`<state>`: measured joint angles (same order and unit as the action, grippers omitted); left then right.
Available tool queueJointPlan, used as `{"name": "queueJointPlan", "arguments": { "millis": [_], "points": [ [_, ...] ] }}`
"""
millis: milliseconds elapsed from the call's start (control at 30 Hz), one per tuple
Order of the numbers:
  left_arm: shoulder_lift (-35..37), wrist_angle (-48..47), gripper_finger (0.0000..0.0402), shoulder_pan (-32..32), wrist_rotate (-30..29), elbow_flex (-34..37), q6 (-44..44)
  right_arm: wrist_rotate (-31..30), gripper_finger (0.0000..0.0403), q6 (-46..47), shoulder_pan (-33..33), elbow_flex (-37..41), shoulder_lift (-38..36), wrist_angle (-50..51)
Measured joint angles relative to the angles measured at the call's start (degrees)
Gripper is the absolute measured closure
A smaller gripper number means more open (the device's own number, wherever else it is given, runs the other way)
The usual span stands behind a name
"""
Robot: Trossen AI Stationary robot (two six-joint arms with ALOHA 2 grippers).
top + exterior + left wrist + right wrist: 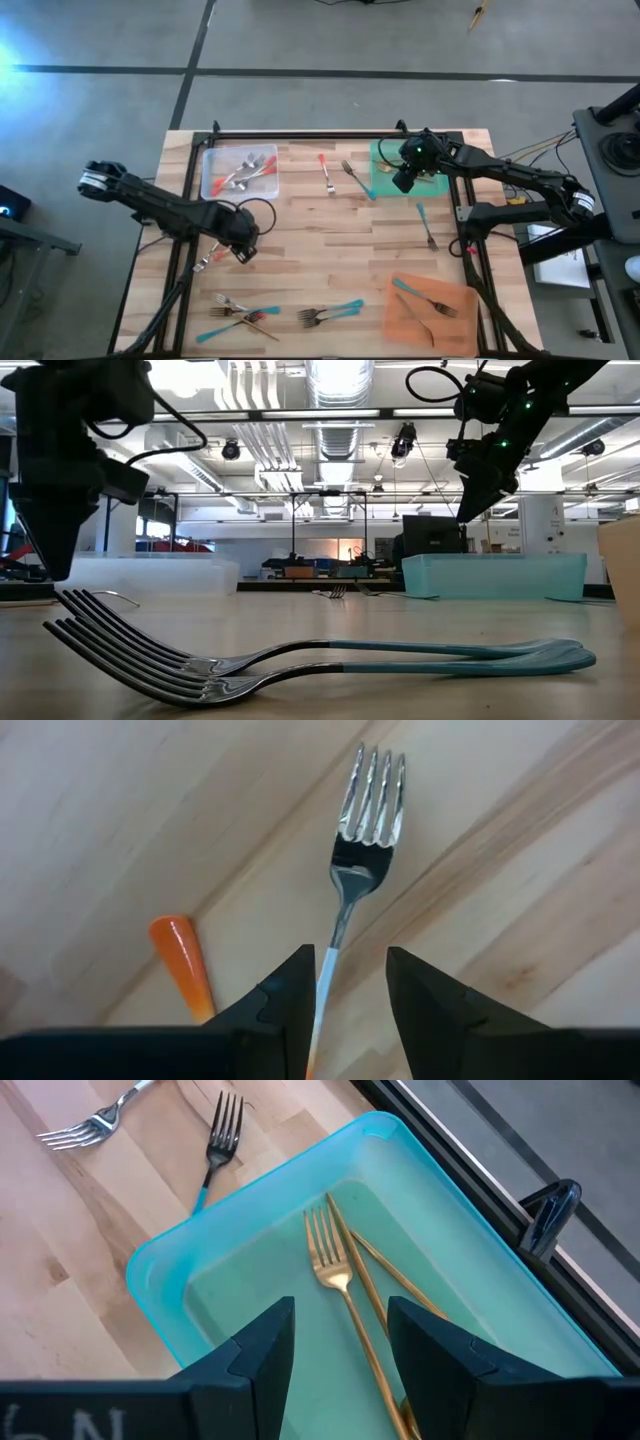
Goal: Sort silverware by color (type)
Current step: Put the orange fork into the white bin
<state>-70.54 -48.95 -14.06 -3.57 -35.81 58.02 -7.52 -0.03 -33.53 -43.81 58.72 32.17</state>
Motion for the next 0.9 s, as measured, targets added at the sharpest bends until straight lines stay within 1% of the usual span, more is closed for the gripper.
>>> {"name": "queueJointPlan", "arguments": {
  "millis": [167,300,400,533,667,800,900],
  "points": [
    [-1.49,-0.77,0.0294,0.0,-0.07,0.47,-1.66,0.0,0.025,0.0,0.0,0.0,0.0,-0.01],
    [-3.07,-0.57,0.0294,0.02,-1.72,1.67,-4.56,0.01,0.025,0.0,-0.01,0.0,0.0,0.01],
    [-4.41,1.23,0.0294,0.02,-1.79,3.0,-6.63,-0.01,0.025,0.0,-0.01,0.0,0.0,-0.01],
    [-5.93,3.01,0.0294,0.0,-1.89,4.4,-6.95,0.01,0.025,0.0,0.0,0.0,0.0,0.02],
    [-6.24,3.15,0.0303,0.02,-1.53,4.09,-7.73,0.01,0.025,0.0,-0.01,0.0,0.0,0.01],
    [-5.43,2.45,0.0317,0.02,-1.32,2.39,-9.15,0.01,0.025,0.0,-0.01,0.0,0.0,0.01],
    [-4.89,1.95,0.0319,0.03,-1.7,1.15,-9.2,0.01,0.025,0.0,-0.01,0.0,0.0,0.03]
  ]
}}
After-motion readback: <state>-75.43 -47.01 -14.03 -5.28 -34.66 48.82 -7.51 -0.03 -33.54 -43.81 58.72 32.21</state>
